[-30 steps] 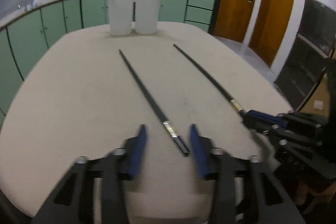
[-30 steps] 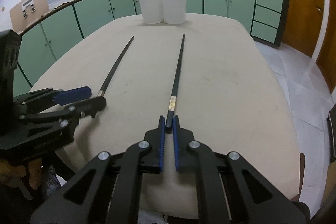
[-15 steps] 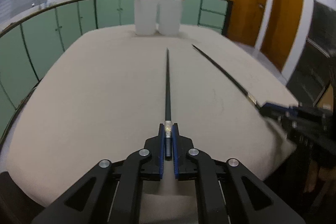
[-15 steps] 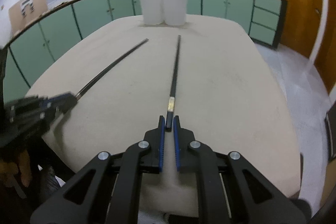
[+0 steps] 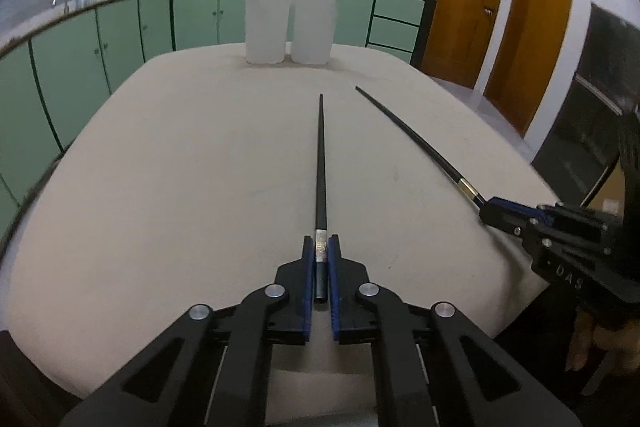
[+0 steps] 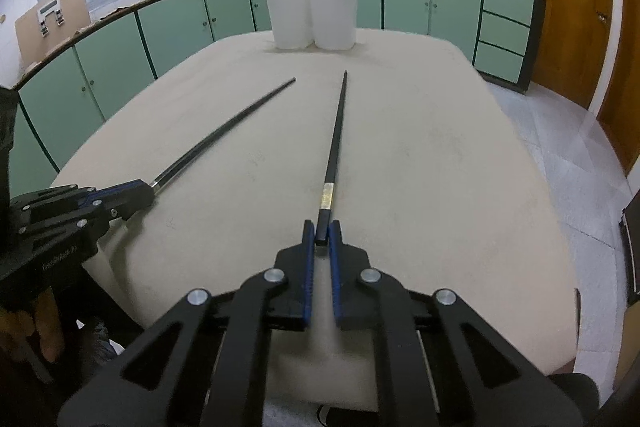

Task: Organize utensils
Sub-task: 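Close the left tool on the other black chopstick while the right tool lifts its own, then carry both black chopsticks toward the white holder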

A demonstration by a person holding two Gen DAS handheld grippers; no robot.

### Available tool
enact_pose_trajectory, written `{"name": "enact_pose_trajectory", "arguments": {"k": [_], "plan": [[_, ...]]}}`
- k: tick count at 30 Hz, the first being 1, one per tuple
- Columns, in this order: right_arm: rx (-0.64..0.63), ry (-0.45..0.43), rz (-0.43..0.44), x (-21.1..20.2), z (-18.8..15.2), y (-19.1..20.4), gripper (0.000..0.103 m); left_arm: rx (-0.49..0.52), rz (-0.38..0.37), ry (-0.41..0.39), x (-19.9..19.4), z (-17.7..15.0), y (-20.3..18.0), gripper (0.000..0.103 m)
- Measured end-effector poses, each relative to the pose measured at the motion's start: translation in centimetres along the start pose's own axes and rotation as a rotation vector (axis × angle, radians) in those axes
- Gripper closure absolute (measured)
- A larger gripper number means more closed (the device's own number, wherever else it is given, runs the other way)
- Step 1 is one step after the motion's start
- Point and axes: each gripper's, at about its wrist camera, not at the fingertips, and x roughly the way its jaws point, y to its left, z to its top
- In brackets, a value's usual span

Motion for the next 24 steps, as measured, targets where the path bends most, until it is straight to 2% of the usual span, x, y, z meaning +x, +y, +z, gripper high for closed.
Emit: {"name": "enact_pose_trajectory", "arguments": {"k": [7, 14, 18, 24], "plan": [[0.000, -0.047, 0.012, -5.5, 4.2, 0.3, 0.097, -0.024, 0.013, -0.020, -4.0, 3.5, 0.3, 0.096], [-0.086, -0.117, 0.031, -11.6, 11.5, 0.8, 0.097, 0.012, -0.001, -0.055, -7.5, 7.9, 1.1, 0.096], [-0.114, -0.096, 0.068, -11.3, 15.0, 0.9, 0.097, 0.046, 0.004, -0.073, -8.4, 10.6, 1.6, 0.096], [-0.154, -0.055, 0.088, -8.8, 19.0, 0.9, 0.097, 0.060, -0.002, -0.049, -8.2, 14.0, 2.4, 0.096]]}}
